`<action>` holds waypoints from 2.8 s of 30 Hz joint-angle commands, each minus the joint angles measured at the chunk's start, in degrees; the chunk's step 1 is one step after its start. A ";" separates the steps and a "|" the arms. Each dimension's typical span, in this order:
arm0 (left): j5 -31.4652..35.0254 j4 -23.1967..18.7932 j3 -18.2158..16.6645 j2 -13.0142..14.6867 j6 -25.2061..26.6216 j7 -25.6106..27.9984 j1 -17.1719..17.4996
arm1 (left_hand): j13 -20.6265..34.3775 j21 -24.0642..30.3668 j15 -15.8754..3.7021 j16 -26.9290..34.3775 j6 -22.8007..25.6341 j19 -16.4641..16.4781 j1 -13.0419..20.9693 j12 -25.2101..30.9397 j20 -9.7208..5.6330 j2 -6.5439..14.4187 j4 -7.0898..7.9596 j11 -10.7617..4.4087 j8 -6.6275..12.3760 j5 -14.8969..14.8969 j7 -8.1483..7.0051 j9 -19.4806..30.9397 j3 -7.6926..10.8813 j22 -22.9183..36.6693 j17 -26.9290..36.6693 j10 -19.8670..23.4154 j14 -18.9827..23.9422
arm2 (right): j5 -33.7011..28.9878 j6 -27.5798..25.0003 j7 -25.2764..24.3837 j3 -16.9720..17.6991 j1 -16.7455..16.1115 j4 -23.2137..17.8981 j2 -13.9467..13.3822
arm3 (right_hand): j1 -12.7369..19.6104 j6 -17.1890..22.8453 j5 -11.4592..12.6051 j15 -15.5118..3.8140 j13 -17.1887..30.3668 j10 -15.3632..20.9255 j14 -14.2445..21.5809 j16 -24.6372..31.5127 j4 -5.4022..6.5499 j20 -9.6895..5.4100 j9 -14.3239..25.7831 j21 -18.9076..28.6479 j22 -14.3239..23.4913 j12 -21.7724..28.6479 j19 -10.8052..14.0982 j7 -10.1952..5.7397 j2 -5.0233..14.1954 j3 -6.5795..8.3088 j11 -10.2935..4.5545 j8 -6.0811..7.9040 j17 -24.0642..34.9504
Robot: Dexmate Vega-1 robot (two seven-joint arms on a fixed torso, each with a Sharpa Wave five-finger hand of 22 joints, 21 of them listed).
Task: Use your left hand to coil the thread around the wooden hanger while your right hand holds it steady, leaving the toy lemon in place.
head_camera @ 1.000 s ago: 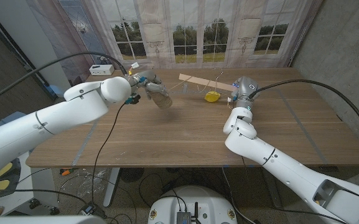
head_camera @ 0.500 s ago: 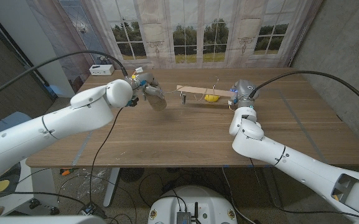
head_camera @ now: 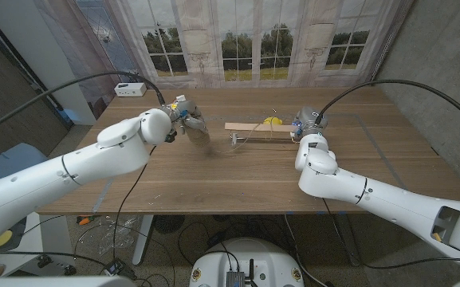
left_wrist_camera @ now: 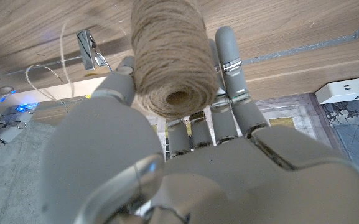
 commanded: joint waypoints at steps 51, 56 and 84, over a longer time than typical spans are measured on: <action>9.02 5.57 -8.37 -2.88 -12.85 -0.97 7.17 | -2.40 -20.51 -4.77 -9.93 -38.50 -41.35 -8.37 -22.72 10.62 6.10 6.40 -4.50 -1.48 -0.30 -5.95 -11.09 -12.86 0.14 -14.95 -24.86 -38.66 | 12.86 16.55 -7.44 13.82 -6.43 3.83 2.19 | -21.57 -28.84 4.23 -0.98 -0.93 -24.68 -23.71 -3.71 8.98 4.59 -1.38 -3.77 -0.56 -16.40 -6.74 0.51 1.94 -4.98 3.31 -7.89 -10.84; 4.70 8.02 -13.50 -3.92 -20.75 7.76 12.07 | -2.89 -20.95 -4.05 -9.49 -38.66 -41.22 -10.76 -22.33 10.98 7.30 7.90 -3.38 -1.23 -0.15 -5.96 -11.33 -13.40 0.17 -15.37 -24.66 -38.18 | 14.79 24.79 -10.82 18.40 -9.97 4.79 3.00 | -21.34 -27.65 3.75 -0.37 -0.95 -24.00 -22.92 -3.44 8.92 4.56 -1.42 -3.78 -0.54 -16.35 -6.25 1.69 3.60 -3.97 3.95 -7.46 -11.14; -17.95 30.26 -24.07 -7.57 -64.72 10.03 16.22 | -5.12 -23.07 -2.92 -10.06 -39.81 -42.00 -17.00 -22.40 8.58 10.93 11.42 0.01 -1.27 0.50 -5.00 -11.99 -13.68 0.13 -17.58 -26.00 -40.69 | 32.41 74.65 -16.97 35.31 -24.78 15.56 11.77 | -22.44 -28.68 1.92 2.98 -1.18 -24.47 -21.97 -3.67 8.57 4.44 -1.54 -3.50 -0.60 -17.49 -3.42 6.01 4.97 -1.34 6.97 -7.95 -12.77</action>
